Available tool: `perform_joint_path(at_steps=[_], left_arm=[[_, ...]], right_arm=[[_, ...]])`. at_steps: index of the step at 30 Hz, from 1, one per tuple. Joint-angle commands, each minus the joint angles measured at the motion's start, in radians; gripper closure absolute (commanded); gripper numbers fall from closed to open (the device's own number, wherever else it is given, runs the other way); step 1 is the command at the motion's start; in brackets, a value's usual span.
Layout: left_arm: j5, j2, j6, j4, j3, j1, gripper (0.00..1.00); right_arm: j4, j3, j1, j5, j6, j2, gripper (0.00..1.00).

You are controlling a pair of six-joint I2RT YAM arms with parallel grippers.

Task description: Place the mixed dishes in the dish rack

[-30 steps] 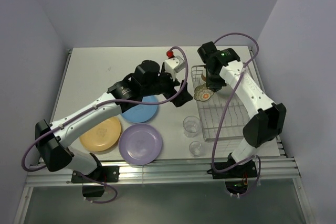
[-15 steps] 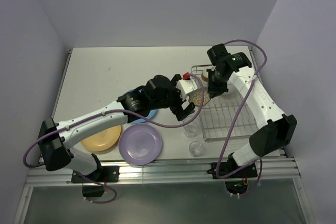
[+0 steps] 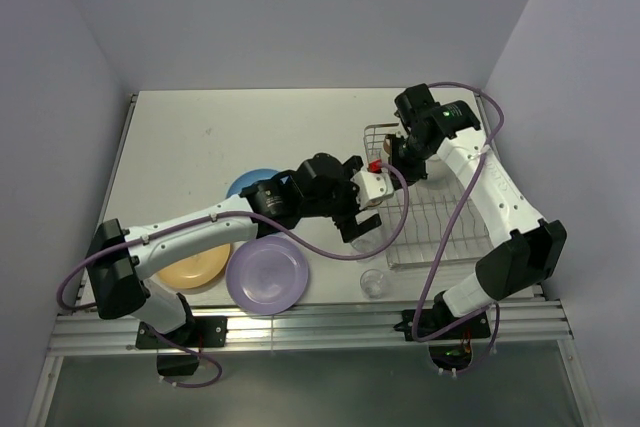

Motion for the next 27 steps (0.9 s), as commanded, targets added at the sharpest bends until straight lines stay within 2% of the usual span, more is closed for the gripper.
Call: perform_joint_path(at_steps=[1,12,14,16,17,19,21,22,25,26,27], left_arm=[[0.01,0.016,0.035,-0.012,0.052,-0.015,0.01],[-0.105,0.088,0.074,-0.075,0.111,-0.031,0.03],[-0.116,0.094,0.072,-0.087,0.121,-0.031,0.11],[-0.128,0.107,0.063,-0.102,0.136,-0.031,0.43],[-0.139,0.11,0.052,-0.107,0.144,-0.031,0.55],[-0.178,0.104,0.041,-0.095,0.138,-0.031,0.75],[-0.186,0.095,0.026,-0.09,0.131,-0.031,0.89],[-0.201,0.093,0.018,-0.089,0.133,-0.031,1.0],[-0.195,0.082,-0.009,-0.098,0.136,-0.027,1.0],[-0.177,0.067,-0.044,-0.083,0.131,-0.024,1.0],[-0.151,0.056,-0.069,-0.073,0.128,-0.006,1.0]], right_arm=[[0.013,0.027,-0.004,-0.068,0.002,-0.062,1.0],[0.016,0.007,-0.004,-0.156,0.011,-0.105,1.0],[0.016,0.007,-0.004,-0.159,0.016,-0.11,1.0],[0.014,0.012,-0.004,-0.162,0.017,-0.119,1.0],[0.014,0.014,-0.004,-0.162,0.02,-0.122,1.0],[0.01,0.021,-0.004,-0.162,0.02,-0.122,1.0],[0.01,0.024,-0.004,-0.164,0.02,-0.123,1.0],[0.013,0.029,-0.004,-0.165,0.02,-0.125,1.0],[0.023,0.046,-0.005,-0.188,0.02,-0.126,1.0],[0.027,0.053,-0.007,-0.2,0.02,-0.126,0.95],[0.03,0.061,-0.008,-0.202,0.022,-0.13,0.81]])
